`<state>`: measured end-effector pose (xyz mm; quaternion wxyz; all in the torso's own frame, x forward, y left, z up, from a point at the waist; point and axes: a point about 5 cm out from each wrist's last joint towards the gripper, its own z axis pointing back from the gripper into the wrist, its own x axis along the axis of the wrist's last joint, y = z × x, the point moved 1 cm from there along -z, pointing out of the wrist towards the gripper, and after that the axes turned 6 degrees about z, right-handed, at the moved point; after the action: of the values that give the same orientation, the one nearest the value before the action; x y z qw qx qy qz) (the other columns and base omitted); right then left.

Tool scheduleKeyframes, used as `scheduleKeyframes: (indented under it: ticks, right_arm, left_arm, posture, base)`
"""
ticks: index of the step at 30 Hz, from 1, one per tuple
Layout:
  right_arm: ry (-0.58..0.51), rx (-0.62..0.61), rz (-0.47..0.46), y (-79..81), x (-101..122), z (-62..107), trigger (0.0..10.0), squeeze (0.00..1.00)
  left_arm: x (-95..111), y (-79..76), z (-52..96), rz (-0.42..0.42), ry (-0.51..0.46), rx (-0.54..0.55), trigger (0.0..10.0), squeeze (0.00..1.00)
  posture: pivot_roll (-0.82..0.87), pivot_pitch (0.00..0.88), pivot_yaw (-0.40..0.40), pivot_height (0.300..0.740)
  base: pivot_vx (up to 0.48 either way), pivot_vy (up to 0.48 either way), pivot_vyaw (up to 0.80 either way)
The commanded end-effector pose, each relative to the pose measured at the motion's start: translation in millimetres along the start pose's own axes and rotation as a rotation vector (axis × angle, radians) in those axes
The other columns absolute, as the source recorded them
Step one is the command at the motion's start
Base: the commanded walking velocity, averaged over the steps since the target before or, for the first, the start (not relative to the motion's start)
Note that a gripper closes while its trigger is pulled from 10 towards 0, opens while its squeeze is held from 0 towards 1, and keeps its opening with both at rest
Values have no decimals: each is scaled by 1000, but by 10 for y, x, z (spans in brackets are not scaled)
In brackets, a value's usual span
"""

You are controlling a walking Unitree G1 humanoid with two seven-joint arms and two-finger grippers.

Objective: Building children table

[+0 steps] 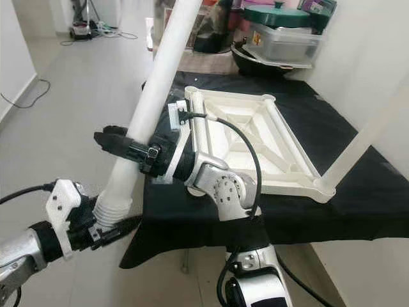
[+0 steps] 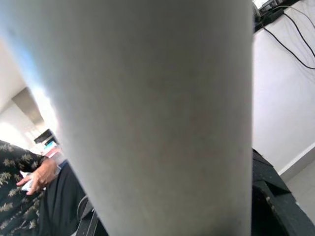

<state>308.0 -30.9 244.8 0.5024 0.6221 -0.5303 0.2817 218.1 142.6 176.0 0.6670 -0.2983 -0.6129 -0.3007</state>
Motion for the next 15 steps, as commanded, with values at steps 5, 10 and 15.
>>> scheduleKeyframes:
  ticks: [5, 10, 15]
  right_arm:
    - [-20, -24, 40, -33, 62, 22, 0, 0]
    - [-20, -103, 89, -162, 121, 71, 0, 0]
    - [5, -339, 255, -514, 323, 310, 0, 0]
  left_arm:
    - [-22, 112, 76, -6, -11, 72, 10000, 1000]
    - [-13, 89, 120, 7, -2, 78, 10000, 1000]
    - [-11, 99, 209, -25, 13, 158, 10000, 0]
  posture:
    - [154, 0, -126, 740]
    - [155, 0, -129, 740]
    - [153, 0, -135, 740]
  base:
    - [0, 0, 0]
    - [0, 0, 0]
    - [0, 0, 0]
